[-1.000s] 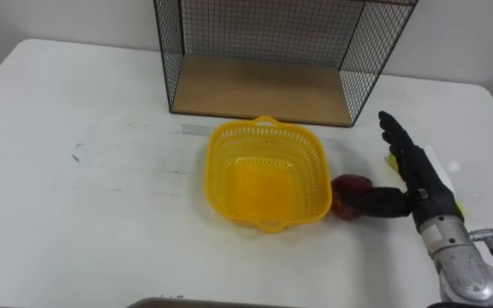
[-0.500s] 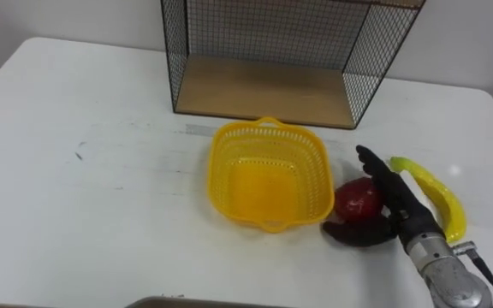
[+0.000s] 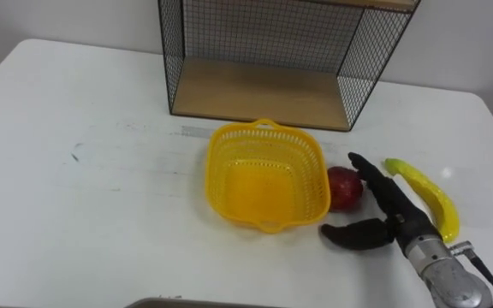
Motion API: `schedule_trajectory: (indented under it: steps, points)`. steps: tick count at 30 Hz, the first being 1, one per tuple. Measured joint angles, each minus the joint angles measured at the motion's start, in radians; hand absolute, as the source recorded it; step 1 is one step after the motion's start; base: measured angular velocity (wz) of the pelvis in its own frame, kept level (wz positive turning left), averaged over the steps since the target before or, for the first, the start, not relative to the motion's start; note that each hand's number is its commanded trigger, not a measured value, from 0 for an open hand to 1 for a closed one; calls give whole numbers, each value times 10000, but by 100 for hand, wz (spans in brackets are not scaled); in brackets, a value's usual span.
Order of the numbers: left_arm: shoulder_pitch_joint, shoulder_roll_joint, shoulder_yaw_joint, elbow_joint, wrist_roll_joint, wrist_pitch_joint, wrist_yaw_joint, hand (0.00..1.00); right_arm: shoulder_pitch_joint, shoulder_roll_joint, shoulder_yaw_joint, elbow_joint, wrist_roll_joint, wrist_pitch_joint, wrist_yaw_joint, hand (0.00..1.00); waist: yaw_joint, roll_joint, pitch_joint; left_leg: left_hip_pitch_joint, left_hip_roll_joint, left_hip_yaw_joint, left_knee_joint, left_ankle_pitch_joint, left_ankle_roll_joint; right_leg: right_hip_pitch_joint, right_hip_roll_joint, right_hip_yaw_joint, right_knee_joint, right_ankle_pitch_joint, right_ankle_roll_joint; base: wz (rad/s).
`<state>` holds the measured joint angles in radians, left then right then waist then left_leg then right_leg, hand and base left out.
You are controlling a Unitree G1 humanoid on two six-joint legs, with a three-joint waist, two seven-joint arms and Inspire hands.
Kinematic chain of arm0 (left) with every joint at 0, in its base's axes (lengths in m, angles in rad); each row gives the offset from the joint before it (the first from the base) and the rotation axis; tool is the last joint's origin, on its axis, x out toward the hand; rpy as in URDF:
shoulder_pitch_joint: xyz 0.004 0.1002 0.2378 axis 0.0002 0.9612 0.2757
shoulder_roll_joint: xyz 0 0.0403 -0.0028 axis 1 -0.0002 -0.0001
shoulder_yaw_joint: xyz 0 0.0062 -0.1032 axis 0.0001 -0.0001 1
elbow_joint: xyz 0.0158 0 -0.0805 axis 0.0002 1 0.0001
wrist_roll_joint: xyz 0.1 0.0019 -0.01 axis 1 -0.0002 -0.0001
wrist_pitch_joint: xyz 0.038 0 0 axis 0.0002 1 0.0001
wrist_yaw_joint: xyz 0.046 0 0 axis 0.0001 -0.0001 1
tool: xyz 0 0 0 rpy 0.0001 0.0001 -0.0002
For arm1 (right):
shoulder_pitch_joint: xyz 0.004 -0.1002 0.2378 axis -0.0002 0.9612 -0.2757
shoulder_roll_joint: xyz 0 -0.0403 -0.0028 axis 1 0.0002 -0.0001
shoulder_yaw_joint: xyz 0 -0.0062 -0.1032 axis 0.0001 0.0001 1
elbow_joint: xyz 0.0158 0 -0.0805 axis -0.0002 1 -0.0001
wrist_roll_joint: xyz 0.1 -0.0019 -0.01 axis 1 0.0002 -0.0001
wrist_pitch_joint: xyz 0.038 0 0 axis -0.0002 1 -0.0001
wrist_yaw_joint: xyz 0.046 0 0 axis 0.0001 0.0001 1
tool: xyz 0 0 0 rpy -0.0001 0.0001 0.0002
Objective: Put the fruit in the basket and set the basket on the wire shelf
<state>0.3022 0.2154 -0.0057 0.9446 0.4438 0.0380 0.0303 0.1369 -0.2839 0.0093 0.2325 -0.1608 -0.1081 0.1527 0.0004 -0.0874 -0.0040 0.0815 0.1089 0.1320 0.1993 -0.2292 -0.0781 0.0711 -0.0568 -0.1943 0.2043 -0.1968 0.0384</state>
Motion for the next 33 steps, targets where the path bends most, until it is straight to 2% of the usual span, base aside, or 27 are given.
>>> schedule_trajectory:
  steps: [11, 12, 13, 22, 33]
  points:
    - [-5, 3, 1, 0, 0, -25, -1, 0, 6, 0, -21, 122, -69, -167, 34, 0, -2, 9, 22, -2, 0, 5, 11, 0, 0, 0, 0, 6, 0, 0, 0, 0]
    - [-3, 3, 1, 0, -1, -25, -1, 0, 5, 0, -25, 181, -65, -231, 32, 63, -1, 10, 22, -3, 0, 5, 11, 0, 0, 1, 0, 7, -1, 0, 0, 0]
    - [1, 3, 2, 0, -1, -25, -1, 0, 6, 2, -40, 278, -64, -287, 29, 100, -1, 10, 22, -2, 0, 5, 16, -1, 0, 3, 0, 8, -1, 0, 0, 0]
    - [-5, 1, 3, -7, -2, -21, 0, 0, -2, 44, -735, 319, -110, -330, -268, 100, 13, 36, 20, -11, 0, 3, 26, -1, 0, -4, 0, 14, -15, -1, 1, 0]
    - [-22, -1, 6, -14, 0, -19, 1, 0, 65, 111, -795, 382, -41, -322, -389, 100, -38, 57, 8, -10, 0, 9, 30, -1, 0, -9, 0, 20, -9, -1, 0, 0]
